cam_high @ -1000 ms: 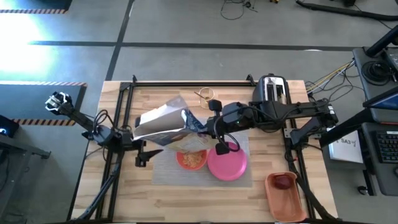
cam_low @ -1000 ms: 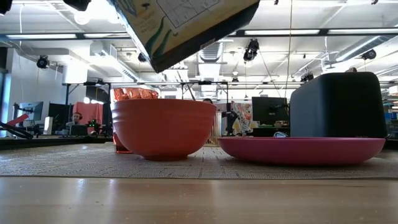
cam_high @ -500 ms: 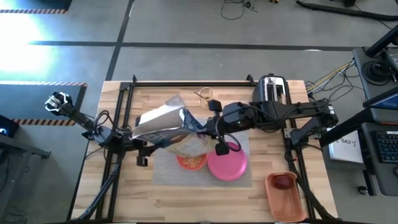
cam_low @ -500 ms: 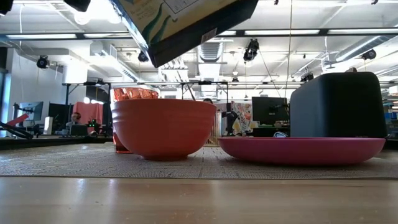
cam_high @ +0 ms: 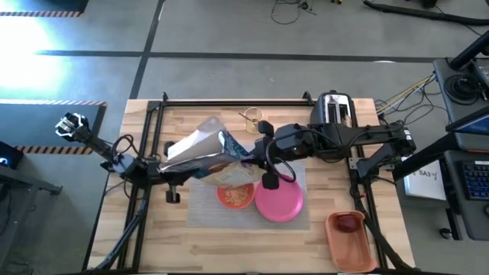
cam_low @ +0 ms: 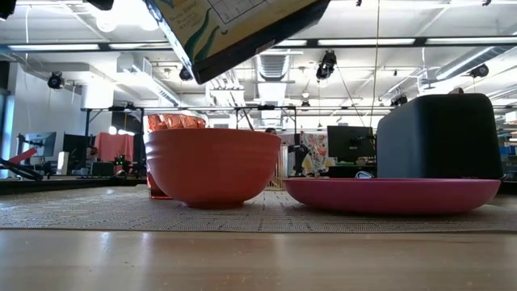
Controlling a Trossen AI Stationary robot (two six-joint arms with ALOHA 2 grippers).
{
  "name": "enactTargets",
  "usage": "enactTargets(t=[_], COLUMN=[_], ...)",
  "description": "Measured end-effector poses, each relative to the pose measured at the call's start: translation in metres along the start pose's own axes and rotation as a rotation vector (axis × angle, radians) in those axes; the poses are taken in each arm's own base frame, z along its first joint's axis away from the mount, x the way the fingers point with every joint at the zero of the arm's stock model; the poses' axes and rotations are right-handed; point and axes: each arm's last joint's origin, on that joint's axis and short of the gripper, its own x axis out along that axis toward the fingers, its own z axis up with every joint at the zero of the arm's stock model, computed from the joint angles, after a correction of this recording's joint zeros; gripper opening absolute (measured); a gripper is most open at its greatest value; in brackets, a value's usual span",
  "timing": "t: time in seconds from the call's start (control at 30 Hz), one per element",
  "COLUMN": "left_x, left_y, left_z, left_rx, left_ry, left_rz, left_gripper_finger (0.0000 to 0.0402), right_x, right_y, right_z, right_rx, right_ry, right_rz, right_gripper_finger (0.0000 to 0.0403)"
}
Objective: Arrange a breakfast setting
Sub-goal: Pour the cereals from the blue cereal box into the orange bowl
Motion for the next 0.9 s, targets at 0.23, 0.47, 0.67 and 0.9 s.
enactTargets(t=[0.23, 0.47, 0.67, 0.9], left_x=[-0.001, -0.002, 0.009, 0.011], left_y=[0.003, 0.008, 0.015, 0.031], left_z=[0.002, 0.014, 0.051, 0.083], left_rx=[-0.006, -0.013, 0.114, 0.237], left_ry=[-0.001, -0.011, 0.090, 0.336], left_rz=[0.052, 0.077, 0.240, 0.618], left_gripper_finger=[0.0028, 0.0029, 0.0028, 0.0027], right_x=[0.000, -0.005, -0.026, -0.060], right_y=[-0.001, -0.002, -0.010, -0.014], right_z=[0.002, 0.006, 0.016, 0.020], right_rx=[0.042, 0.079, 0.097, 0.258], right_ry=[-0.020, -0.028, 0.022, 0.136], right_rz=[-0.014, -0.027, -0.203, -0.318], right_gripper_finger=[0.0046, 0.0126, 0.0177, 0.0198])
